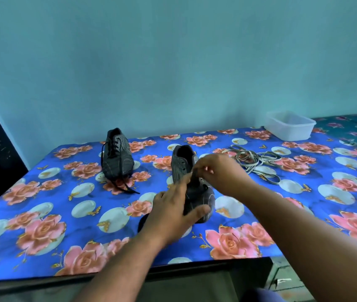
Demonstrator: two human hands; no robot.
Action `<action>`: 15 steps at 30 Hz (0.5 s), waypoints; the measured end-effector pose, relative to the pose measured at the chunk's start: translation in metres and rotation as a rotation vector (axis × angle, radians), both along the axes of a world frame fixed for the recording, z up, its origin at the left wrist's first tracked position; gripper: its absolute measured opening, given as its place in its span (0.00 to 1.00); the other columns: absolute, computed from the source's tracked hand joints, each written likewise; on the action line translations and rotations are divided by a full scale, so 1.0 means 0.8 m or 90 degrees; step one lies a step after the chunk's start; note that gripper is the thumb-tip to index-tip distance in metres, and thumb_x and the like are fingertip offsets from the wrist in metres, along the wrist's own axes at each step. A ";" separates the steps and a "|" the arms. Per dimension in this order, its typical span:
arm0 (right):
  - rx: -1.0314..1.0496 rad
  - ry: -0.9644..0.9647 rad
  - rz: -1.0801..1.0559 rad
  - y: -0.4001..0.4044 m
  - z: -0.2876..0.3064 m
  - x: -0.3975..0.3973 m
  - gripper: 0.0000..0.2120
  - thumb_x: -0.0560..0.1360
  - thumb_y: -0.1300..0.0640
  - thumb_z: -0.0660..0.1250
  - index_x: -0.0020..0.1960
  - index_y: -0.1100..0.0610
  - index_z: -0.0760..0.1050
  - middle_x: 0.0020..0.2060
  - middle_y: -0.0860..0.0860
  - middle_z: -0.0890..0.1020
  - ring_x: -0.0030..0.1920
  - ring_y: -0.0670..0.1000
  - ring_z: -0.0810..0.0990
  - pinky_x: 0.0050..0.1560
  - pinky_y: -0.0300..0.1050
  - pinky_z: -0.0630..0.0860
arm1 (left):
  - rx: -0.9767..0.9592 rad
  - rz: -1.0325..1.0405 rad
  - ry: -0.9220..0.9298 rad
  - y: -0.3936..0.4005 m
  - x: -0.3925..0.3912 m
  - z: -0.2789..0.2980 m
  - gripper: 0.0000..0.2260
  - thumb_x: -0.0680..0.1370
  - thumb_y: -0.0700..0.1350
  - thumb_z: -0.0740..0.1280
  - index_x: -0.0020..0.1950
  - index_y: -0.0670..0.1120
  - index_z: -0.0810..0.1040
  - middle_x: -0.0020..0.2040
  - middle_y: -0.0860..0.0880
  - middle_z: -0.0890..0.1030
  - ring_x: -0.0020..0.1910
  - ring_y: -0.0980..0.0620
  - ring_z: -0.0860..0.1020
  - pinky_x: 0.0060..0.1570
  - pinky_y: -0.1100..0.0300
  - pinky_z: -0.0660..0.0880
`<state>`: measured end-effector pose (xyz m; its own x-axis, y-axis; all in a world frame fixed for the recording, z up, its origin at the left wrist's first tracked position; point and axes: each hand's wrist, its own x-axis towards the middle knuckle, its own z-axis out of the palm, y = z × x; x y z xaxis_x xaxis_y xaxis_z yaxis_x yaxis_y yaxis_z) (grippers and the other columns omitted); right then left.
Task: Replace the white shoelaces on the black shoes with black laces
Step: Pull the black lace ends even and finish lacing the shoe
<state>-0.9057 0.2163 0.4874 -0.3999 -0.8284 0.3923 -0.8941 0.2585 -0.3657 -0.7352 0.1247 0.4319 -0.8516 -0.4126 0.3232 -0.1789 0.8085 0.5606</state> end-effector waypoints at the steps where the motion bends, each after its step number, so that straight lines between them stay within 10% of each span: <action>1: -0.044 -0.073 -0.005 0.002 0.010 -0.003 0.05 0.78 0.54 0.69 0.47 0.46 0.83 0.39 0.44 0.82 0.39 0.47 0.78 0.43 0.45 0.75 | -0.027 0.017 -0.019 0.003 0.000 0.000 0.40 0.75 0.70 0.65 0.81 0.59 0.53 0.75 0.59 0.70 0.71 0.54 0.69 0.71 0.50 0.64; 7: -0.357 -0.369 -0.091 0.021 0.074 -0.023 0.13 0.77 0.64 0.66 0.42 0.50 0.84 0.35 0.55 0.83 0.33 0.49 0.72 0.35 0.42 0.69 | -0.051 0.048 -0.064 -0.002 -0.006 -0.006 0.39 0.75 0.71 0.65 0.80 0.58 0.55 0.78 0.59 0.65 0.74 0.57 0.64 0.76 0.45 0.51; 11: -0.534 -0.458 -0.210 0.049 0.107 -0.062 0.13 0.76 0.66 0.63 0.43 0.55 0.83 0.38 0.42 0.85 0.27 0.44 0.73 0.31 0.39 0.71 | -0.085 0.048 -0.077 -0.001 -0.009 -0.008 0.36 0.75 0.71 0.62 0.79 0.57 0.58 0.76 0.57 0.66 0.74 0.58 0.65 0.77 0.44 0.48; 15: -0.478 -0.535 -0.321 0.070 0.082 -0.101 0.03 0.78 0.60 0.69 0.46 0.55 0.80 0.43 0.55 0.83 0.31 0.51 0.73 0.33 0.47 0.74 | -0.084 0.051 -0.075 -0.001 -0.010 -0.008 0.34 0.75 0.72 0.61 0.76 0.56 0.64 0.74 0.59 0.67 0.72 0.58 0.68 0.76 0.44 0.49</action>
